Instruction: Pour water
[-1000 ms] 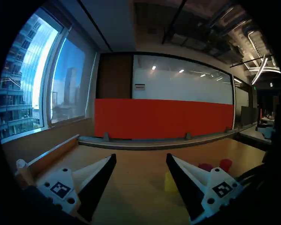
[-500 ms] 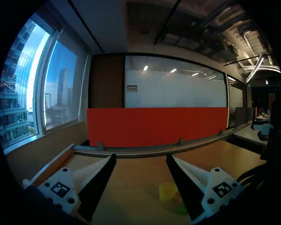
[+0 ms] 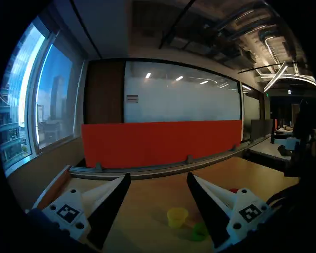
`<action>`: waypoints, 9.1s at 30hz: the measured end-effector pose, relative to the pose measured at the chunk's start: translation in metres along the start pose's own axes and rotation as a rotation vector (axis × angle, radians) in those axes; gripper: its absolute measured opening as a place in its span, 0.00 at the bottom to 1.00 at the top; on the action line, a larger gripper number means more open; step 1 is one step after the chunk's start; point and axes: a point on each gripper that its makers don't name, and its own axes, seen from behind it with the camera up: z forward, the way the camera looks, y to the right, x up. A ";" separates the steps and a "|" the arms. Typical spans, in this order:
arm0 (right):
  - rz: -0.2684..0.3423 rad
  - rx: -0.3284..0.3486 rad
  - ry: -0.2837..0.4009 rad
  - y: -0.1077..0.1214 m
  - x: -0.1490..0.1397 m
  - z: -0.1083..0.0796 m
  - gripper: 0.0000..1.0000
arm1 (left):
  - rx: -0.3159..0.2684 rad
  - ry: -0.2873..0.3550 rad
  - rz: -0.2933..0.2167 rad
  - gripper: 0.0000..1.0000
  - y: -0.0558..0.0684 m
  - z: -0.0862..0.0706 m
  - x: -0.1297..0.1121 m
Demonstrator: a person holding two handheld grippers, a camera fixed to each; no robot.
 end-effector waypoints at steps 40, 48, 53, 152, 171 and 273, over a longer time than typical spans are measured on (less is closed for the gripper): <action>-0.087 0.509 -0.141 -0.107 -0.016 -0.024 1.00 | -0.389 -0.103 0.045 0.99 0.073 -0.002 -0.031; -0.105 0.550 -0.187 -0.111 -0.033 -0.027 1.00 | -0.421 -0.137 0.078 0.99 0.082 0.003 -0.049; -0.117 0.579 -0.221 -0.113 -0.047 -0.029 1.00 | -0.442 -0.160 0.090 0.99 0.086 0.003 -0.062; -0.323 0.894 -0.578 -0.175 -0.283 -0.016 1.00 | -0.654 -0.539 0.202 0.99 0.156 0.053 -0.285; -0.319 0.899 -0.571 -0.179 -0.287 -0.016 0.93 | -0.652 -0.547 0.212 0.87 0.156 0.054 -0.288; -0.121 0.653 -0.097 -0.158 -0.071 0.041 0.91 | -0.634 -0.087 0.087 0.88 0.172 0.046 -0.100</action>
